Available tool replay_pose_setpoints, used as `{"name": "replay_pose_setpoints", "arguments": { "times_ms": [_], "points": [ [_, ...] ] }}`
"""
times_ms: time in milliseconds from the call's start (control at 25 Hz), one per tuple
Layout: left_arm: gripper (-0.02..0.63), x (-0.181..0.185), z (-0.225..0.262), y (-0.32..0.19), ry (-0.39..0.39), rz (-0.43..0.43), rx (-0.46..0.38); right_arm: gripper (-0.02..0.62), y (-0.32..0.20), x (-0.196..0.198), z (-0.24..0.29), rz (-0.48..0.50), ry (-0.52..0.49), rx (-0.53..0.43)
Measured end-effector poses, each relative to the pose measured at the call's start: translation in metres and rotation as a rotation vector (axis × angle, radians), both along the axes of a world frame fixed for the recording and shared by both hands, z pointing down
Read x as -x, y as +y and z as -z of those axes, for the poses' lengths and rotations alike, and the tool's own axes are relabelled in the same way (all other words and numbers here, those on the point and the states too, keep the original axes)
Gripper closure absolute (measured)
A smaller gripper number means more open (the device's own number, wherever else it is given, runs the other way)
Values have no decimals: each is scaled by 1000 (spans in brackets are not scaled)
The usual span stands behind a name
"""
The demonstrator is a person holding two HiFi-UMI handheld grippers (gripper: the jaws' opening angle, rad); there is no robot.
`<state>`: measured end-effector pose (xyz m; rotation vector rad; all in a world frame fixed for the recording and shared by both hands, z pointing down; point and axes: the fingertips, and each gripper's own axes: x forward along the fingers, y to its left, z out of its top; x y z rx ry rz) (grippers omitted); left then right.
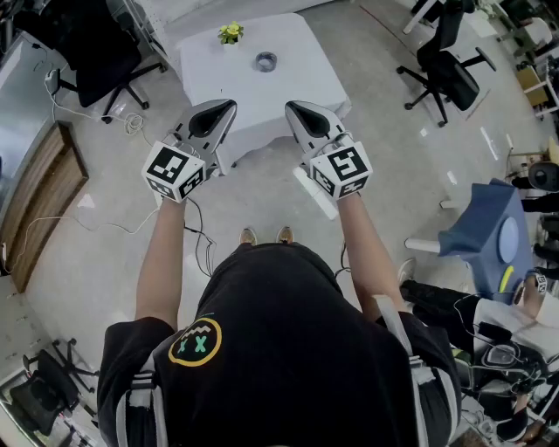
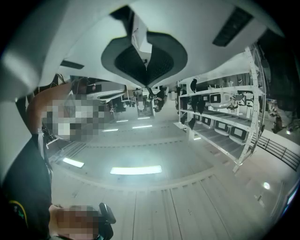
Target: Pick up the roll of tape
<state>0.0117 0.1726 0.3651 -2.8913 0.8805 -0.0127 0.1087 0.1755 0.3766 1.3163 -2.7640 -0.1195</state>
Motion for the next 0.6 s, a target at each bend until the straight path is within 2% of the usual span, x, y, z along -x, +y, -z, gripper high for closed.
{"name": "replay_pose_setpoints", "arguments": {
  "times_ms": [280,600],
  "points": [
    [586,-2,2,-1,-2,1,-5,575,0,-1,0,1,14,-10],
    [586,-7,-1,-2,-4,0,-6,574,-5,-9,-2,-15,-27,-1]
  ]
}}
